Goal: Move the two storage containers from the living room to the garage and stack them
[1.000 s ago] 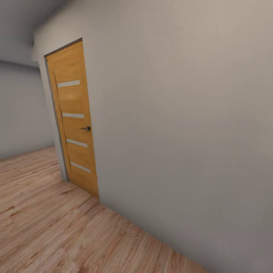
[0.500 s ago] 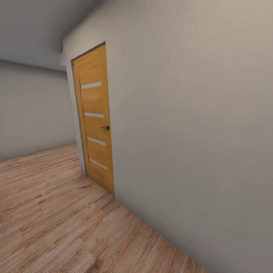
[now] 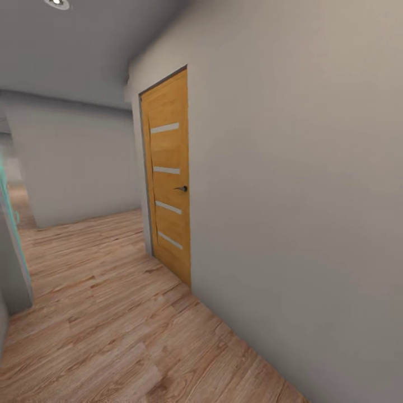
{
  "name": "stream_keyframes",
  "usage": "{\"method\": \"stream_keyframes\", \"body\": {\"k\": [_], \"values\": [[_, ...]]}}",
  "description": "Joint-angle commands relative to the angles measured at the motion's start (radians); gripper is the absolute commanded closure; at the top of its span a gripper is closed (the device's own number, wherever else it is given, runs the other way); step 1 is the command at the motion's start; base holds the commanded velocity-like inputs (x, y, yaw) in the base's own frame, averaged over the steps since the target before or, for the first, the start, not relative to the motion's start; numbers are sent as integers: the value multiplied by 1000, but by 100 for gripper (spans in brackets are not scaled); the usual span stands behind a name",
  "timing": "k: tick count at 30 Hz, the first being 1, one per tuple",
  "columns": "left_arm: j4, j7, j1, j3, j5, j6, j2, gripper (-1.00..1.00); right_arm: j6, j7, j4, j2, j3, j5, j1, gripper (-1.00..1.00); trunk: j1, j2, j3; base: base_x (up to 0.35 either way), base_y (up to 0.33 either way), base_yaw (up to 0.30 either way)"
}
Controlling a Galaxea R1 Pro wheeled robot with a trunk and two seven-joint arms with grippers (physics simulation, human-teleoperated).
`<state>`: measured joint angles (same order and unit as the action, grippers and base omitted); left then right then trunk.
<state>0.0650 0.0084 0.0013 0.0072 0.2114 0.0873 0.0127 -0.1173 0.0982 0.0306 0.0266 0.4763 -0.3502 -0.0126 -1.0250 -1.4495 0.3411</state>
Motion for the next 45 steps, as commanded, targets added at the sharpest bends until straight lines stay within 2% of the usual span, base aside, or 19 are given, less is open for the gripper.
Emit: {"method": "stream_keyframes", "body": {"k": [1,3,5,10,11,13,18,33,37,45], "values": [[0,1,0,0,6,2,1,-100,-6,0,3,0,9,-8,-1,-100,0,-1,1,14,0,300],[0,1,0,-1,6,2,1,-100,-6,0,3,0,9,-3,-1,-100,0,-1,1,47,0,300],[0,1,0,-1,6,2,0,-100,-6,0,3,-1,10,20,-1,-100,0,-1,1,85,0,300],[0,1,0,-1,6,2,0,-100,-5,-1,3,-6,10,133,-1,-100,0,-1,0,159,0,300],[0,1,0,-1,6,1,0,-100,-5,-2,4,-9,10,190,-1,-100,0,-1,0,283,0,192],[-1,2,-1,-1,7,1,0,-100,-7,-2,4,-8,9,207,-1,-100,0,-1,0,301,0,101],[-1,1,-1,-1,8,-1,0,-100,-8,-2,4,-6,8,220,-1,-100,0,-1,0,316,0,29],[-1,2,0,-1,6,0,0,-100,-7,-3,3,-1,8,225,-1,-100,0,-1,0,322,0,1],[-1,2,0,-1,6,0,0,-100,-4,-2,3,-9,8,224,-1,-100,0,-1,0,322,0,13],[-1,2,0,-1,6,0,0,-100,-6,-2,3,-4,7,224,-1,-100,0,-1,0,322,0,211]]}}
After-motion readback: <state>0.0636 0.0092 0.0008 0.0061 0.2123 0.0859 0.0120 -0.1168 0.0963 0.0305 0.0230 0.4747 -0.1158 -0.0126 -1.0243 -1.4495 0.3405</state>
